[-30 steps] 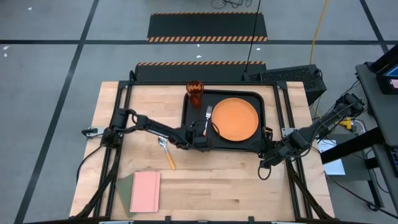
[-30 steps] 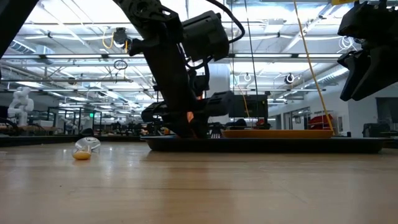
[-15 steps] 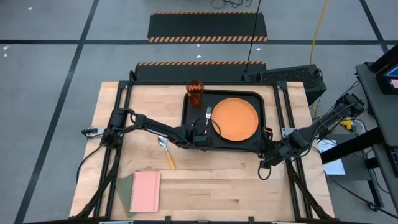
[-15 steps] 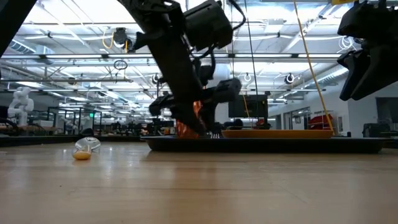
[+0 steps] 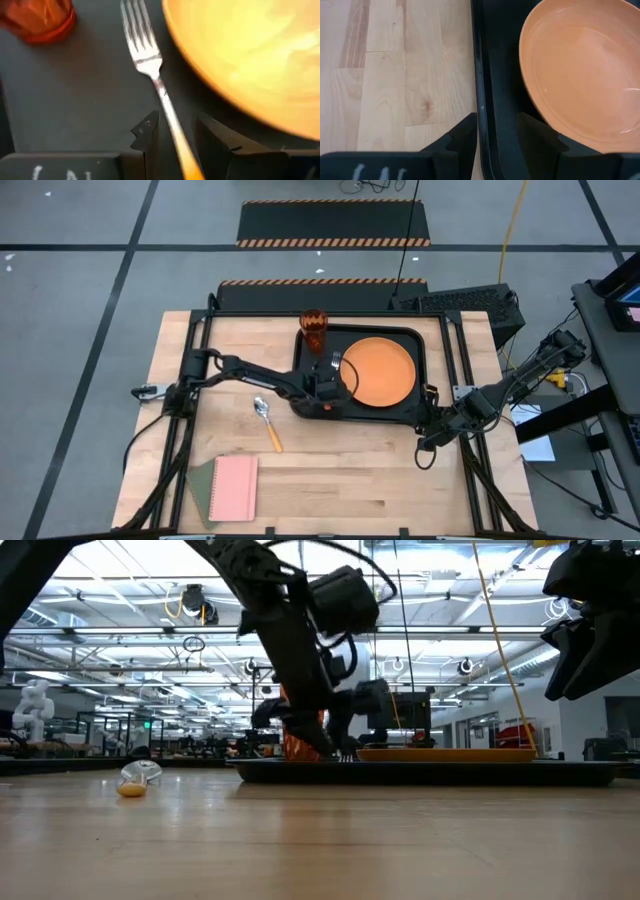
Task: Pick and place plate/cup/fork/spoon on tray
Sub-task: Put the orange fork on the black serving tray to the left of the orange plate
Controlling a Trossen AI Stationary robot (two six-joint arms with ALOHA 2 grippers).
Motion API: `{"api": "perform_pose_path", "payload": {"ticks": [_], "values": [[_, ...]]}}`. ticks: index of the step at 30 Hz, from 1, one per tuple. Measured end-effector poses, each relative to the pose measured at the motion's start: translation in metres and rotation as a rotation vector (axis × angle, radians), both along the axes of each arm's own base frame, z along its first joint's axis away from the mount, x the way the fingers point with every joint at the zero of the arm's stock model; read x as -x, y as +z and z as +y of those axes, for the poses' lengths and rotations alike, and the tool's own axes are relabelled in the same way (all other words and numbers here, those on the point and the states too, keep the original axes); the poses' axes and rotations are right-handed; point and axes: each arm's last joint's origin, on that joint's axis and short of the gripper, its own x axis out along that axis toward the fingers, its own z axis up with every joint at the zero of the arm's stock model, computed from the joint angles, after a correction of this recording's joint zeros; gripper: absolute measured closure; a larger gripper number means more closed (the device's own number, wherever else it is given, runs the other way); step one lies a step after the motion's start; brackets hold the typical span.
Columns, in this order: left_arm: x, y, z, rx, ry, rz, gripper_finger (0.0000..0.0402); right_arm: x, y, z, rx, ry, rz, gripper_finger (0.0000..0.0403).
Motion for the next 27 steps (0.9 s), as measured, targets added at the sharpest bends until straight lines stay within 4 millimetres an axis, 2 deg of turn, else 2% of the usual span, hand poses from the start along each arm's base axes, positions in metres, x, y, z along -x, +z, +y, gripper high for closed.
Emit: {"api": "perform_pose_path", "payload": {"ticks": [6, 15, 27], "values": [[-0.007, -0.011, -0.001, 0.003, -0.003, -0.039, 0.0284, 0.000, 0.000, 0.000, 0.003, 0.003, 0.000, 0.0273], [-0.005, -0.012, 0.004, -0.031, 0.035, -0.017, 0.0284, 0.000, 0.000, 0.000, 0.004, 0.005, 0.002, 0.0273], [-0.004, -0.025, 0.009, -0.045, 0.096, -0.009, 0.0284, 0.000, 0.000, 0.000, 0.006, 0.009, 0.004, 0.0273]]}}
